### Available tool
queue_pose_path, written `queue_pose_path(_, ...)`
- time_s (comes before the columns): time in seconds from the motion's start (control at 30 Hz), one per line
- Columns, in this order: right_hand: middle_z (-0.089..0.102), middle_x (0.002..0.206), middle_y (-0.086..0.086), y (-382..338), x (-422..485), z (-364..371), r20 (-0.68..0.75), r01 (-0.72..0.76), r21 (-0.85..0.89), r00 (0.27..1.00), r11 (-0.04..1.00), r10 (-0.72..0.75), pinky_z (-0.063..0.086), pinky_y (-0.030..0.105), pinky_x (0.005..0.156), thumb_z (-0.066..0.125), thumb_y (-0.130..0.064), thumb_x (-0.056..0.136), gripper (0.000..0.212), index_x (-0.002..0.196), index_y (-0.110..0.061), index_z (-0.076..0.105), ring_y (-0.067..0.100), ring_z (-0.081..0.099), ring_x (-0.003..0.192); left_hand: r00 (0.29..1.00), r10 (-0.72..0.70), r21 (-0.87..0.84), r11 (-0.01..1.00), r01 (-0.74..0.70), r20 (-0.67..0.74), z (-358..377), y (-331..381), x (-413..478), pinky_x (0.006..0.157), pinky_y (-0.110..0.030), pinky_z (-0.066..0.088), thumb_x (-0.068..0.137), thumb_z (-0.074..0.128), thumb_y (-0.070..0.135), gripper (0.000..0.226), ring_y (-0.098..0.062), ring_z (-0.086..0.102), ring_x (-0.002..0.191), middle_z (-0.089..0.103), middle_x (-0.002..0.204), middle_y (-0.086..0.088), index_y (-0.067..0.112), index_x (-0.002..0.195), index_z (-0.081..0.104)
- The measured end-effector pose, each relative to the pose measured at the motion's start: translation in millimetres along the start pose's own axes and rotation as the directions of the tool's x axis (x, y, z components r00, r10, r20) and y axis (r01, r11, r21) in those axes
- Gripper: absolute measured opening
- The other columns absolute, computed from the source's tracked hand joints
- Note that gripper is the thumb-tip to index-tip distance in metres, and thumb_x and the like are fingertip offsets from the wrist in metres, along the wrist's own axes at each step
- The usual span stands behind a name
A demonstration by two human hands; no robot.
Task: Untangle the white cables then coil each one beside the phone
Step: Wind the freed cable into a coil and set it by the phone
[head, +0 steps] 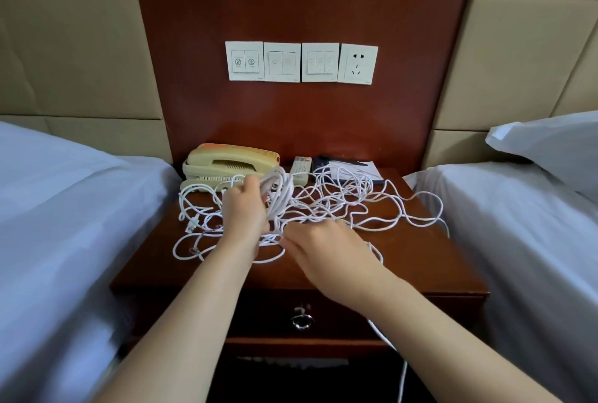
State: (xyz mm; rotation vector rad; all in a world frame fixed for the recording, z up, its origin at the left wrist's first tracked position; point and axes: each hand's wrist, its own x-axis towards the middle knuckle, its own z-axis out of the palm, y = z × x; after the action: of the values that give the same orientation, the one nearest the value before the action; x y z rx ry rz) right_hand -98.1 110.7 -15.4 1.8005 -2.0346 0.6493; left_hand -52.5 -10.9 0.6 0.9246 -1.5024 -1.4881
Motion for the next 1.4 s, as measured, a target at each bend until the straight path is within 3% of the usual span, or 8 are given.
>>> queue_pose_path(0.2,0.048,0.049,0.001,8,0,-10,-0.177,0.022,0.018,0.984,1.000,-0.019,0.028,0.028,0.040,0.045,-0.032,0.088,0.033,0.061,-0.014,0.049,0.025,0.044,0.042,0.916,0.368,0.419,0.815,-0.400,0.158,1,0,-6,0.046,-0.030,0.025,0.096,0.039,0.016,0.052,-0.017,0.030,0.045,0.034,0.044,-0.005,0.006,0.045,0.035)
queue_pose_path(0.33,0.055,0.052,-0.003,24,-1,-23,-0.203,-0.102,0.110,0.971,0.989,0.123,0.034,0.028,0.047,0.057,-0.031,0.083,0.025,0.064,-0.016,0.064,0.017,0.046,0.047,0.858,0.328,0.530,0.682,-0.505,0.395,11,0,-11,0.050,-0.035,0.024,0.095,0.040,0.016,0.048,-0.024,0.032,0.051,0.033,0.048,-0.007,0.009,0.048,0.032)
queue_pose_path(0.57,0.047,0.043,-0.013,38,-9,-40,-0.086,-0.221,0.380,0.958,0.898,0.273,0.029,0.019,0.047,0.066,-0.032,0.086,0.034,0.055,-0.030,0.053,0.006,0.042,0.045,0.739,0.220,0.400,0.725,-0.561,0.637,18,-5,-21,0.068,-0.038,0.051,0.096,0.043,0.024,0.038,-0.028,0.063,0.067,0.065,0.068,-0.012,0.004,0.072,0.064)
queue_pose_path(0.73,0.028,0.051,0.002,57,-9,-44,-0.084,-0.276,0.536,0.923,0.797,0.376,0.023,0.028,0.049,0.060,-0.032,0.087,0.048,0.054,-0.001,0.043,0.011,0.025,0.050,0.697,0.257,0.281,0.781,-0.558,0.669,15,1,-33,0.054,-0.029,0.031,0.100,0.037,0.027,0.049,-0.017,0.037,0.048,0.039,0.050,-0.003,0.012,0.054,0.041)
queue_pose_path(0.9,0.026,0.054,0.010,54,-10,-38,-0.033,-0.260,0.728,0.911,0.634,0.412,0.022,0.025,0.049,0.061,-0.038,0.088,0.060,0.057,0.006,0.036,0.019,0.022,0.052,0.668,0.228,0.164,0.867,-0.470,0.709,11,3,-36,0.063,-0.033,0.040,0.100,0.038,0.029,0.050,-0.019,0.047,0.055,0.044,0.049,-0.005,0.007,0.055,0.044)
queue_pose_path(1.13,0.046,0.053,0.020,35,-2,-22,0.036,-0.282,0.817,0.896,0.504,0.442,0.030,0.025,0.047,0.047,-0.040,0.096,0.058,0.071,0.011,0.057,0.020,0.035,0.049,0.806,0.316,-0.137,0.948,-0.287,0.500,9,3,-40,0.064,-0.031,0.040,0.077,0.046,0.061,0.077,-0.023,0.046,0.057,0.049,0.060,-0.025,-0.015,0.066,0.055)
queue_pose_path(1.23,0.037,0.043,-0.010,24,0,-16,0.043,-0.323,0.739,0.898,0.591,0.438,0.023,0.015,0.042,0.040,-0.016,0.101,0.042,0.062,-0.003,0.049,0.003,0.025,0.040,0.895,0.190,-0.145,0.979,-0.142,0.404,4,6,-38,0.063,-0.032,0.044,0.089,0.046,0.060,0.070,-0.024,0.053,0.061,0.055,0.067,-0.020,-0.002,0.068,0.068)
queue_pose_path(1.4,0.048,0.057,-0.008,5,-2,-14,0.021,-0.276,0.435,0.955,0.857,0.297,0.036,0.019,0.057,0.042,-0.013,0.099,0.038,0.065,-0.031,0.043,0.007,0.043,0.055,0.974,0.104,-0.117,0.990,-0.082,0.200,4,7,-31,0.062,-0.029,0.041,0.094,0.042,0.051,0.060,-0.019,0.055,0.058,0.055,0.069,-0.017,0.000,0.072,0.064)
